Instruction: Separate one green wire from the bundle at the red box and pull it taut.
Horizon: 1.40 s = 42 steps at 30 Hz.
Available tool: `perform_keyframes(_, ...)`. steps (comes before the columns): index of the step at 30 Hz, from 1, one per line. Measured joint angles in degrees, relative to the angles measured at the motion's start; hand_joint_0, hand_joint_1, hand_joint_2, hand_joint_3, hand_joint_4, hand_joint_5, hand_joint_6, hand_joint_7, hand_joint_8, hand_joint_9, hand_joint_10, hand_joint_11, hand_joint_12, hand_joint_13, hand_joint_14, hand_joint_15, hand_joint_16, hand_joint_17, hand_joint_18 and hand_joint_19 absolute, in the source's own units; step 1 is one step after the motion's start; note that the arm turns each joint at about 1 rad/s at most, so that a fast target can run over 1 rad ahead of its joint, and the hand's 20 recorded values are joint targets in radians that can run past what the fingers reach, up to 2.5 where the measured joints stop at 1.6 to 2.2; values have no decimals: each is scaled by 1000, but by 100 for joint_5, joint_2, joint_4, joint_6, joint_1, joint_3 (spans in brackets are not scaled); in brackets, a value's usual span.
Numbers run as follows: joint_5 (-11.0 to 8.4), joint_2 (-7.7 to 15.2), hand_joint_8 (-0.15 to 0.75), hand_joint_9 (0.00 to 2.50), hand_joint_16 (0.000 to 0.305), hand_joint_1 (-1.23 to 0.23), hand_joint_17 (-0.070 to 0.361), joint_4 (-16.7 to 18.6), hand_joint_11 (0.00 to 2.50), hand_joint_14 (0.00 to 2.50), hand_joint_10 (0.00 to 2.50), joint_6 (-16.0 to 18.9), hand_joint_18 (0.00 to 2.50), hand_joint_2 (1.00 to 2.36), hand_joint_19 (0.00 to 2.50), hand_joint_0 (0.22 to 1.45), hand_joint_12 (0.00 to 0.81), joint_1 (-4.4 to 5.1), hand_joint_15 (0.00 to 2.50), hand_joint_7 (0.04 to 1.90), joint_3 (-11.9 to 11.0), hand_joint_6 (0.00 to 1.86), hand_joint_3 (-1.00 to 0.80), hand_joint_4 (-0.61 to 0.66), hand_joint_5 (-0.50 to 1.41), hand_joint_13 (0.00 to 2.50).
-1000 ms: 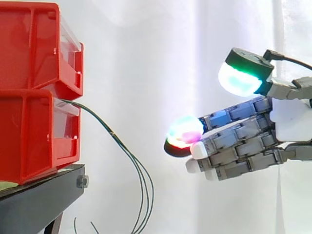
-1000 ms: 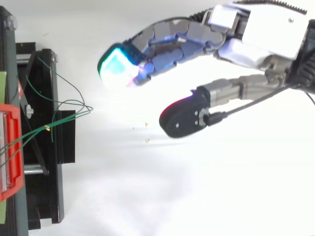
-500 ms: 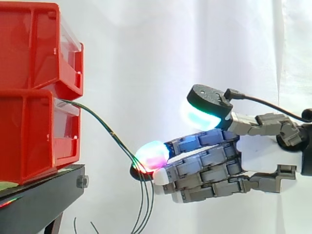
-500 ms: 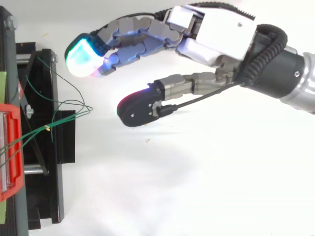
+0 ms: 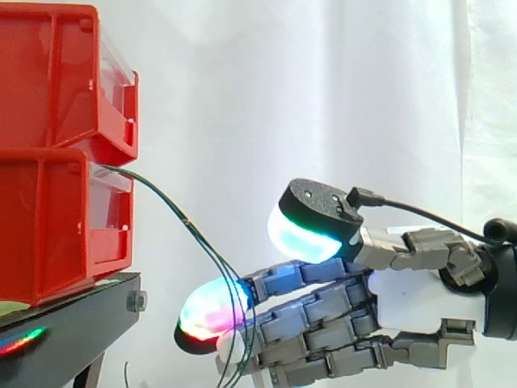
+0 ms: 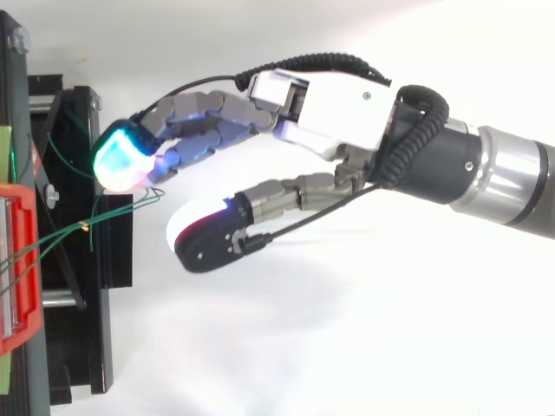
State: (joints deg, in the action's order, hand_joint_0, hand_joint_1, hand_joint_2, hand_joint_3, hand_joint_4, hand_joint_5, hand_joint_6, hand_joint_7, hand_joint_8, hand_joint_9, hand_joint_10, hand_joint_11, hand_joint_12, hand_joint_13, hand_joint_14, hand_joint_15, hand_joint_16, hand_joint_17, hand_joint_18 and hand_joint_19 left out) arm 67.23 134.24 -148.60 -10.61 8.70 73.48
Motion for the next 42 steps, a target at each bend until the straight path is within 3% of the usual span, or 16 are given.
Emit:
perform_keyframes(4,140,4,285,633,57,-570,128,-205,172,0,4,15,309,1000,40,542,339,31,33,873,-163,503,-500,294,-128,386)
perform_keyframes(19,334,-3,285,659,55,-594,125,-970,175,0,7,213,365,1000,77,571,333,-49,48,1024,-580,504,-494,303,-108,432)
perform_keyframes(31,346,-3,283,673,55,-635,123,-1157,190,2,5,242,405,1002,89,591,329,-8,63,1122,-751,504,-472,286,-94,458)
perform_keyframes(42,330,-3,283,683,53,-707,120,-1142,234,2,6,234,458,1008,123,610,327,30,77,1368,-780,501,-407,203,-87,490)
